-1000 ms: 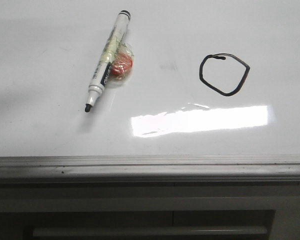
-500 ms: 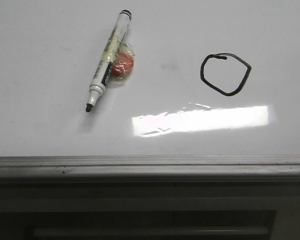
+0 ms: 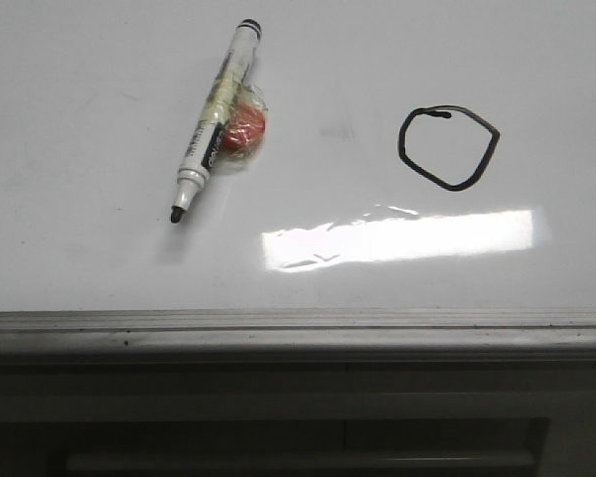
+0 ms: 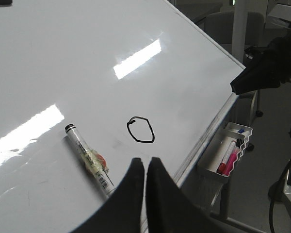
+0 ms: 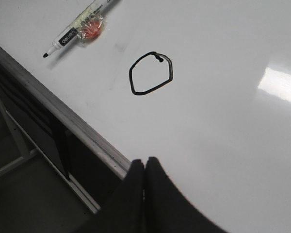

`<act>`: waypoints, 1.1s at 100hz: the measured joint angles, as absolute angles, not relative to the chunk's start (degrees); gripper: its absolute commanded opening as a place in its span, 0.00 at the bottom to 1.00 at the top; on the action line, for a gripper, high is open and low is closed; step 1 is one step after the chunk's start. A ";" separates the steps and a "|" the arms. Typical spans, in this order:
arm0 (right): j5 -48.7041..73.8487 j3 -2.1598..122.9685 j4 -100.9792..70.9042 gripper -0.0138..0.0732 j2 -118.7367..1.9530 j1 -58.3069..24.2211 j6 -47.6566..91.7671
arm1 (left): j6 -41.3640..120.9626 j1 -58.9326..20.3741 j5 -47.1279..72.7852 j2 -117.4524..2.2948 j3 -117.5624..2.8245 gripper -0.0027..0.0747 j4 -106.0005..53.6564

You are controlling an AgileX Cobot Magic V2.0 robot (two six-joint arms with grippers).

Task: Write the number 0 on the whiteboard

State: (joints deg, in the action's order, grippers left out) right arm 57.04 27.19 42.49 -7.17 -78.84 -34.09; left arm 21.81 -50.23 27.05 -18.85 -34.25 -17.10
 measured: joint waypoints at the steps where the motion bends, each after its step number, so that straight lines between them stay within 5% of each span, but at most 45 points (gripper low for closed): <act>1: 57.04 27.19 42.49 0.09 -7.17 -78.84 -34.09 | 21.81 -50.23 27.05 -18.85 -34.25 0.01 -17.10; 26: 57.04 27.19 42.49 0.09 -7.17 -78.84 -34.18 | 21.81 -46.60 23.13 -18.85 -33.07 0.01 -9.08; 66: 57.04 27.19 42.49 0.09 -7.17 -78.84 -34.18 | 14.20 -16.52 7.04 -16.52 -9.56 0.01 -5.43; 110: 57.15 27.19 42.49 0.09 -7.17 -78.84 -34.18 | 12.78 -14.45 18.19 0.20 0.31 0.01 -6.09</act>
State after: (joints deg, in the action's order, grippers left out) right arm 57.15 27.19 42.49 -7.17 -78.84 -34.18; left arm 12.78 -14.45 18.19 0.20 0.31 -6.09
